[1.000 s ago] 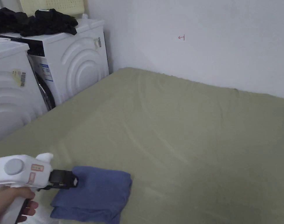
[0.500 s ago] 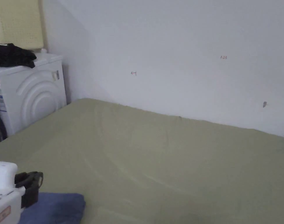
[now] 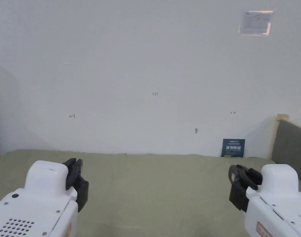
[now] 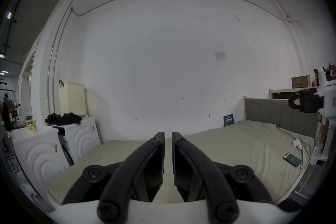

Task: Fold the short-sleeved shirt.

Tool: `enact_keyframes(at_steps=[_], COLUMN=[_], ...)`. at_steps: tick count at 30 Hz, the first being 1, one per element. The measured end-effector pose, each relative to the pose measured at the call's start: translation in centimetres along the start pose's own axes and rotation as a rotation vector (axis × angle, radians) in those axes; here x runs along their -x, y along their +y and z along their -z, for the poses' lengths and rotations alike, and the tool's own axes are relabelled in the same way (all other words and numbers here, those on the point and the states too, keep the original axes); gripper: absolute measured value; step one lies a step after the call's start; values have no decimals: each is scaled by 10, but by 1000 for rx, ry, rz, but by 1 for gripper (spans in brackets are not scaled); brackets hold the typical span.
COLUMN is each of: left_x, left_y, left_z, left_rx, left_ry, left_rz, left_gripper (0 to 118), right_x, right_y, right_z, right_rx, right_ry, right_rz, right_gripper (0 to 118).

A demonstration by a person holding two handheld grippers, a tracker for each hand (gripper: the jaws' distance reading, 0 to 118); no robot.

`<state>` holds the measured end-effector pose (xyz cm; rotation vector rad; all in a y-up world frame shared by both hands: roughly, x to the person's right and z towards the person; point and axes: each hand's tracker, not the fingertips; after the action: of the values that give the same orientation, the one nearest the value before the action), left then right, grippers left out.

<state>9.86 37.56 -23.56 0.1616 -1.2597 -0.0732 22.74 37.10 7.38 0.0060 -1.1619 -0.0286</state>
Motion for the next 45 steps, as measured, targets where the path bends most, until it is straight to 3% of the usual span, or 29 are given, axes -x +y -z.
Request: enact_keyframes(at_steps=[2,5,10,16,18,20,23,25,29,36,40,45], left_x=[1,4,2,-5,-6,-7,-10,-10,-9,-7,-6,-6], left_y=[-1,1,4,-1,-1,-2,-1,-2,-2,-1,-2,-4], left_z=[-15,-26,-25,-23,-22,-21,-20,-19,-20,-21,-19,-18], left_rx=[-16,-21,-39,-23,-18,-25,-30,-25,-18,-13,-5,2], left_ry=[-26,-32,-53,-51,-66,-69,-55,-61,-82,-88,-100,-94], left_rz=[-24,-48,-81,-48,-60,-56,-45,-44,-67,-92,-111,-109], left_gripper=[8,8,8,13,51,98,110,118,118,118,118,118], right_x=[-2,2,4,3,2,2,4,8,12,13,11,9], right_y=[1,-4,-9,-7,-7,-7,-12,-12,-12,-7,-6,1], right_z=[-10,-14,-15,-23,-22,-21,-22,-22,-19,-18,-21,-26], right_rx=[4,27,29,-3,8,20,13,13,16,71,52,56], right_ry=[4,-68,-25,-27,-15,-1,0,-2,-42,-22,-37,-47], right_rz=[5,-91,-42,-67,-48,-46,-58,-58,-46,1,108,155], right_gripper=[16,22,22,28,44,71,110,118,118,118,118,118])
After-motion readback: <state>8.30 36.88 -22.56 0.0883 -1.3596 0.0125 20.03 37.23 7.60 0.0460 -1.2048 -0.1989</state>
